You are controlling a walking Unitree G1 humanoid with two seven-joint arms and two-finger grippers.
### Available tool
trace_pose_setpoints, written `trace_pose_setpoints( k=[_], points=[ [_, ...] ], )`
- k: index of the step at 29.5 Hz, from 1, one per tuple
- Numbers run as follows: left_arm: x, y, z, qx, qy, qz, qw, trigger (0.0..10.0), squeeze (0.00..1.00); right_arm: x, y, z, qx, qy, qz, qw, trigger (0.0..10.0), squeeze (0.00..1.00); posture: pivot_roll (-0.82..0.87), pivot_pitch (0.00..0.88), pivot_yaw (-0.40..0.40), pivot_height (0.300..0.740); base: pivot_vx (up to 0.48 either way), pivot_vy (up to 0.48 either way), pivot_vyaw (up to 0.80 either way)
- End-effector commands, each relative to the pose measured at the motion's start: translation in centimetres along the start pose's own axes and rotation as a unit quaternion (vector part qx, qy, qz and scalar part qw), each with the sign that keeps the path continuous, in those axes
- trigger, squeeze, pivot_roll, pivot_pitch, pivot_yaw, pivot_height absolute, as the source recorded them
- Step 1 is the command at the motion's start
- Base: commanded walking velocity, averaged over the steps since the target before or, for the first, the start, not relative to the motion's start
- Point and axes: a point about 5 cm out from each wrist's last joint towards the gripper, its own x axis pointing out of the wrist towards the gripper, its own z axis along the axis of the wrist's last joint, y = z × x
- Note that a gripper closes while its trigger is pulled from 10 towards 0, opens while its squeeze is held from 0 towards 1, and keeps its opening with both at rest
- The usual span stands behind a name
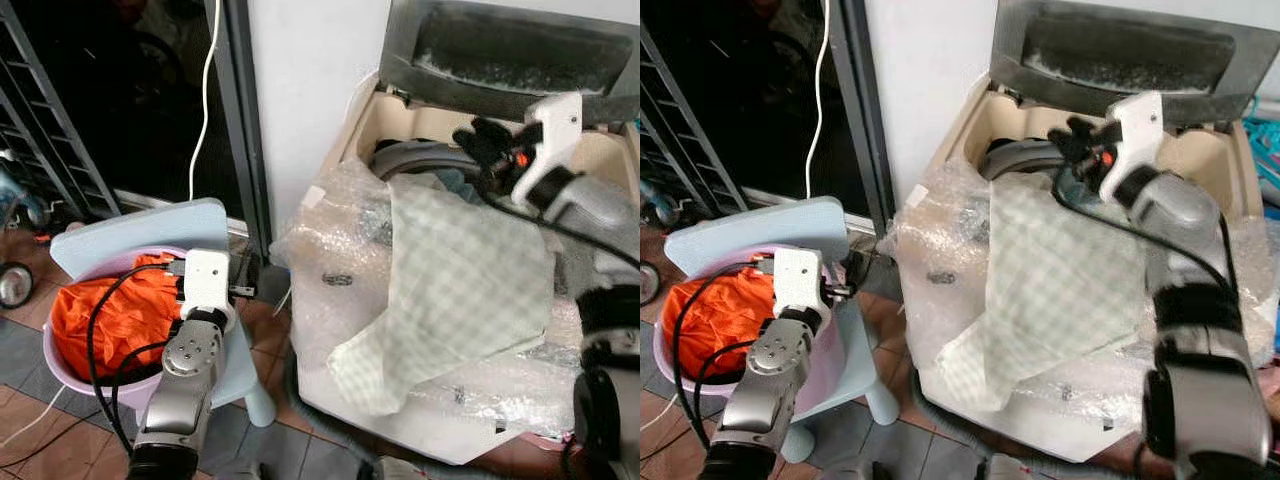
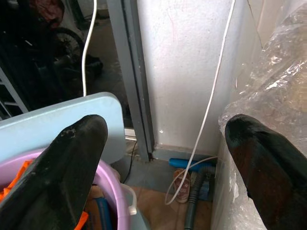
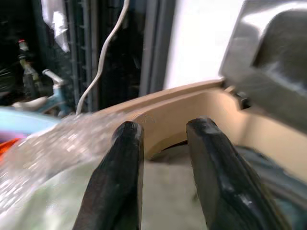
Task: Clothes washing
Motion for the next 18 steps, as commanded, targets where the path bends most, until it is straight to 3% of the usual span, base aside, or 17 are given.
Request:
trace_pose_setpoints(
  k=[1,2,3,4,9,10,11,12,13,14,18],
  points=[
    [0.1,0.0,0.3,0.001,-0.003,-0.004,1.0,10.0,0.0,0.0,1.7,0.3,-0.005,0.01,0.073,0.997,10.0,1.0,-0.07,0.0,0.026,0.74,0.0,0.0,0.0],
    [0.1,0.0,0.3,0.001,-0.003,-0.004,1.0,10.0,0.0,0.0,1.7,0.3,-0.005,0.01,0.073,0.997,10.0,1.0,-0.07,0.0,0.026,0.74,0.0,0.0,0.0],
    [0.1,0.0,0.3,0.001,-0.002,-0.004,1.0,10.0,0.0,-0.9,3.3,-1.0,0.003,0.039,0.116,0.992,10.0,1.0,-0.07,0.0,0.024,0.74,0.0,0.0,0.0],
    [0.1,0.0,0.2,0.001,-0.002,-0.005,1.0,10.0,0.0,-1.2,3.8,-1.7,0.007,0.055,0.129,0.99,10.0,1.0,-0.07,0.0,0.023,0.74,0.0,0.0,0.0],
    [0.0,-0.1,0.2,-0.001,-0.001,-0.005,1.0,10.0,0.0,-1.9,5.0,-5.0,-0.004,0.123,0.117,0.985,10.0,1.0,-0.06,0.0,0.018,0.74,0.0,0.0,0.0],
    [-0.1,-0.1,0.2,-0.001,-0.001,-0.004,1.0,10.0,0.0,-1.9,5.1,-5.6,-0.004,0.136,0.113,0.984,10.0,0.95,-0.06,0.0,0.017,0.74,0.0,0.0,0.0],
    [-0.1,0.0,0.2,-0.002,-0.001,-0.002,1.0,10.0,0.0,-2.0,5.4,-6.5,-0.022,0.165,0.107,0.98,5.7,0.61,-0.06,0.0,0.015,0.74,0.0,0.0,0.0],
    [-0.1,0.0,0.2,-0.002,-0.001,-0.002,1.0,10.0,0.0,-2.0,5.4,-6.5,-0.022,0.165,0.107,0.98,5.7,0.61,-0.06,0.0,0.015,0.74,0.0,0.0,0.0],
    [-0.2,0.1,0.1,-0.001,0.003,0.0,1.0,10.0,0.0,-2.0,5.5,-7.4,-0.05,0.194,0.098,0.975,1.6,0.2,-0.05,0.0,0.014,0.74,0.0,0.0,0.0],
    [-0.3,0.2,0.0,-0.001,0.004,0.001,1.0,10.0,0.0,-2.0,5.6,-7.6,-0.056,0.201,0.096,0.973,0.0,0.0,-0.05,0.0,0.014,0.74,0.0,0.0,0.0],
    [-0.3,0.2,0.0,-0.001,0.007,0.002,1.0,10.0,0.0,-1.4,6.6,-7.6,-0.074,0.201,0.101,0.971,0.0,0.0,-0.06,0.003,0.012,0.74,0.0,0.0,0.0]
  ],
)
